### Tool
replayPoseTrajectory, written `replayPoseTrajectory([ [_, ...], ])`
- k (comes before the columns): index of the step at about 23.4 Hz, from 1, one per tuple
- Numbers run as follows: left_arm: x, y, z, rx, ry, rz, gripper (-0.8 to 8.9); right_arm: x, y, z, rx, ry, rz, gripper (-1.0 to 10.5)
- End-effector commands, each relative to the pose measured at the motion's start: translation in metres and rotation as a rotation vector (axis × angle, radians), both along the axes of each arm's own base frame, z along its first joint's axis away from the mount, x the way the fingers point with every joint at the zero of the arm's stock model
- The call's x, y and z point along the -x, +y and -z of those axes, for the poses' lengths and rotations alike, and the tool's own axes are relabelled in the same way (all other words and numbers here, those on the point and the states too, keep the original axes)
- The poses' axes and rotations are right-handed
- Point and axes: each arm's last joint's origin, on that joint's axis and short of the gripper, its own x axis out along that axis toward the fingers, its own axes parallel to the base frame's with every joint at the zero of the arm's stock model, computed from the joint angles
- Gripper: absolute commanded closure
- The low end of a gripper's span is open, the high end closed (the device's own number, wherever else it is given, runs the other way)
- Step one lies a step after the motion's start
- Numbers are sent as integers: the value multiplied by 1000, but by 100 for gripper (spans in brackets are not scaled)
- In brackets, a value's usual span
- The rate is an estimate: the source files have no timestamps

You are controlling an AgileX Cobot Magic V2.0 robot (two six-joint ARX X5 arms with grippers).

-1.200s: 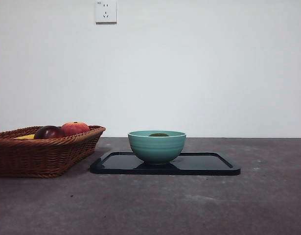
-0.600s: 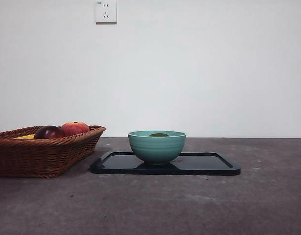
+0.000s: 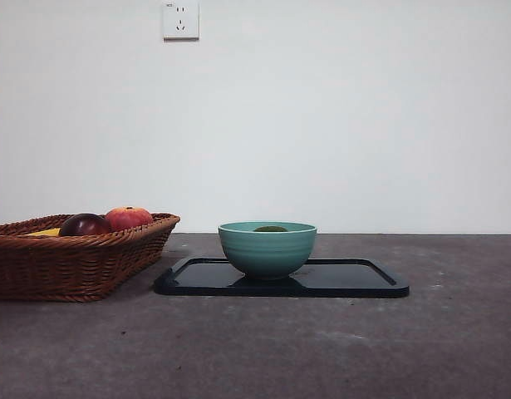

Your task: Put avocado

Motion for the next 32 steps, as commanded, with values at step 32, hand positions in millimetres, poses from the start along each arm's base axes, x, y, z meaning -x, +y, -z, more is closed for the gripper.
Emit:
replayPoseTrajectory([
  [32, -91, 3, 213, -18, -307, -509, 807, 0, 0, -3, -20, -10, -2, 937],
])
